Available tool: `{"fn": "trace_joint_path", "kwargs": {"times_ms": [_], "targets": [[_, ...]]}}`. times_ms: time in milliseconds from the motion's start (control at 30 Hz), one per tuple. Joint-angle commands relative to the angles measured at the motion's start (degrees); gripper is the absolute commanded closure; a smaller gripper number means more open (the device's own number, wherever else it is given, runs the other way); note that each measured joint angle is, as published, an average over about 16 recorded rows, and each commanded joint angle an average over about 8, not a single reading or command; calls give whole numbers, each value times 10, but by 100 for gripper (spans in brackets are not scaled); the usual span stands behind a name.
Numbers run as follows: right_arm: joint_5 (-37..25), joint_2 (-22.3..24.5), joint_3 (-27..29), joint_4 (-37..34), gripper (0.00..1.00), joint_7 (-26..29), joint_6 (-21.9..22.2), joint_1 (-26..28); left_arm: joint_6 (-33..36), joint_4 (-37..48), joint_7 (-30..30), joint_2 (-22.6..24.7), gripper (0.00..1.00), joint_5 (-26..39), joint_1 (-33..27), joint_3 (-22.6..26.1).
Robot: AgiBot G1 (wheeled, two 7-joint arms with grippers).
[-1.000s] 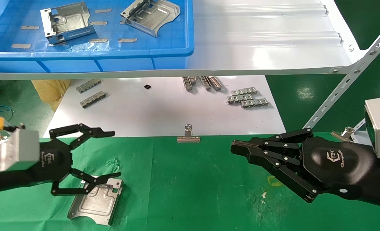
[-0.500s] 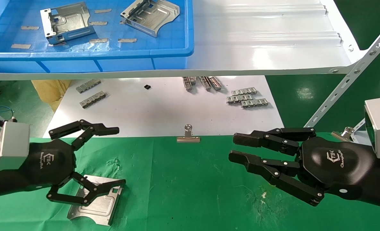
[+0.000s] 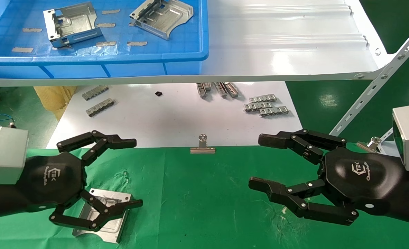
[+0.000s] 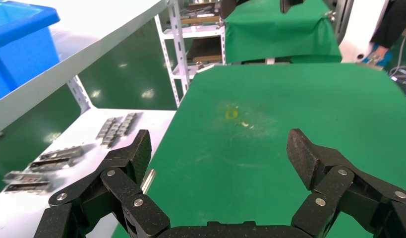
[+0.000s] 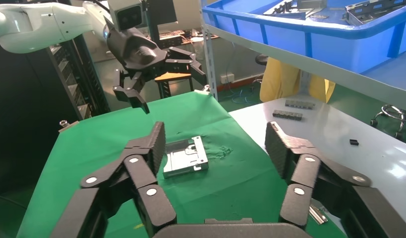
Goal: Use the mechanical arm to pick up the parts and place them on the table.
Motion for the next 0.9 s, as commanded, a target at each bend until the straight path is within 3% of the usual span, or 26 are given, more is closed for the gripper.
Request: {"fn": "trace_joint_path", "kwargs": {"times_ms": [33, 900], "targets": [[0, 0, 0, 0, 0, 0, 0, 0, 3, -5, -11, 2, 0, 1, 5, -10], [0, 0, 0, 0, 0, 0, 0, 0, 47, -71, -143, 24, 0, 8, 66, -129]]}}
